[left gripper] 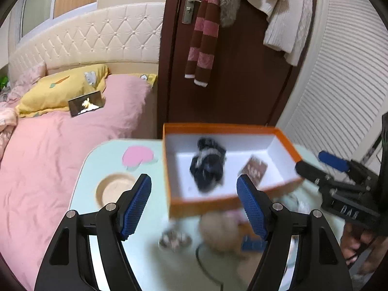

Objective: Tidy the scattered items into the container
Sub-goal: 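Withdraw both grippers from the box back over the table, then grasp the silver stand with the left gripper while the right gripper grasps the plastic bag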

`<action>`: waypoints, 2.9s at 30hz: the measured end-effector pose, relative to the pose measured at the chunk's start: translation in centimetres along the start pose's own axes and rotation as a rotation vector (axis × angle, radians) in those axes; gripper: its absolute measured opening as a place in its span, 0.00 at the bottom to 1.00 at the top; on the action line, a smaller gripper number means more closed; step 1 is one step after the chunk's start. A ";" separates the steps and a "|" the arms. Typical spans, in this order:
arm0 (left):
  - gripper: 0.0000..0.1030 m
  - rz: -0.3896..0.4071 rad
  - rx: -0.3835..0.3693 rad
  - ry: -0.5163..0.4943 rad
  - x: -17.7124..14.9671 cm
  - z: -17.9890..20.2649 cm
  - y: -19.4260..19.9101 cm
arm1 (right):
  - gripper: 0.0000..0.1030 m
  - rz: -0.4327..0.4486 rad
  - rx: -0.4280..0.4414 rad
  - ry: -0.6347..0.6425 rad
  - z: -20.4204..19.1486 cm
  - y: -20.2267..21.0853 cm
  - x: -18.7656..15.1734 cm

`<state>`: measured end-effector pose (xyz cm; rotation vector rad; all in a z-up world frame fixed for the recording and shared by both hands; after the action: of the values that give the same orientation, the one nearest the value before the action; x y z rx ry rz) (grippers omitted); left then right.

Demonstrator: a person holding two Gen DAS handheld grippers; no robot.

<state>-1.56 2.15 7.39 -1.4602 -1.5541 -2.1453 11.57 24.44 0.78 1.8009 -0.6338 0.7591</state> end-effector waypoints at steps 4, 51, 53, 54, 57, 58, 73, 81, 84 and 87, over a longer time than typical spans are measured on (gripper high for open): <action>0.71 -0.053 -0.013 -0.007 -3.2 0.7 1.1 | 0.74 -0.025 0.003 -0.044 1.3 1.5 -2.3; 0.93 -0.116 0.155 -0.046 -11.0 2.2 -0.9 | 0.69 -0.038 0.109 -0.131 4.7 1.5 -7.4; 0.93 -0.116 0.155 -0.046 -11.0 2.3 -0.9 | 0.56 -0.045 0.055 -0.127 4.9 0.5 -6.5; 0.93 -0.116 0.155 -0.046 -11.0 2.3 -0.9 | 0.49 -0.059 0.037 -0.119 4.9 -0.1 -6.3; 0.93 -0.116 0.156 -0.046 -11.0 2.3 -0.9 | 0.44 -0.107 0.003 -0.106 4.7 -1.9 -6.0; 0.93 -0.116 0.156 -0.045 -11.0 2.3 -0.9 | 0.44 -0.120 0.000 -0.100 4.6 -2.3 -6.1; 0.91 -0.100 0.142 0.001 -6.6 -1.3 -0.8 | 0.29 -0.153 0.021 -0.143 5.5 -4.0 -6.4; 0.65 -0.187 0.087 -0.074 -5.2 -1.0 -4.7 | 0.29 -0.159 0.041 -0.134 5.4 -2.8 -7.3; 0.44 -0.196 0.085 -0.074 -5.2 -1.0 -5.1 | 0.29 -0.160 0.043 -0.130 5.3 -2.7 -7.3; 0.33 -0.179 0.049 -0.044 -5.1 -1.3 -4.9 | 0.29 -0.162 0.043 -0.119 5.3 -2.7 -7.4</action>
<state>-2.52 1.34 0.30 -1.4126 -1.8028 -2.1645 9.75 20.88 -7.77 1.9217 -0.5447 0.5629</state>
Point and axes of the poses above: each gripper's, at about its wrist camera, not at the fingertips, and y roughly against the way its jaws point, z to its right, x to its top, the point moved 1 cm from there along -y, roughly the way its jaws point, and after that the axes turned 9 degrees about -y, right-handed, at the moved point
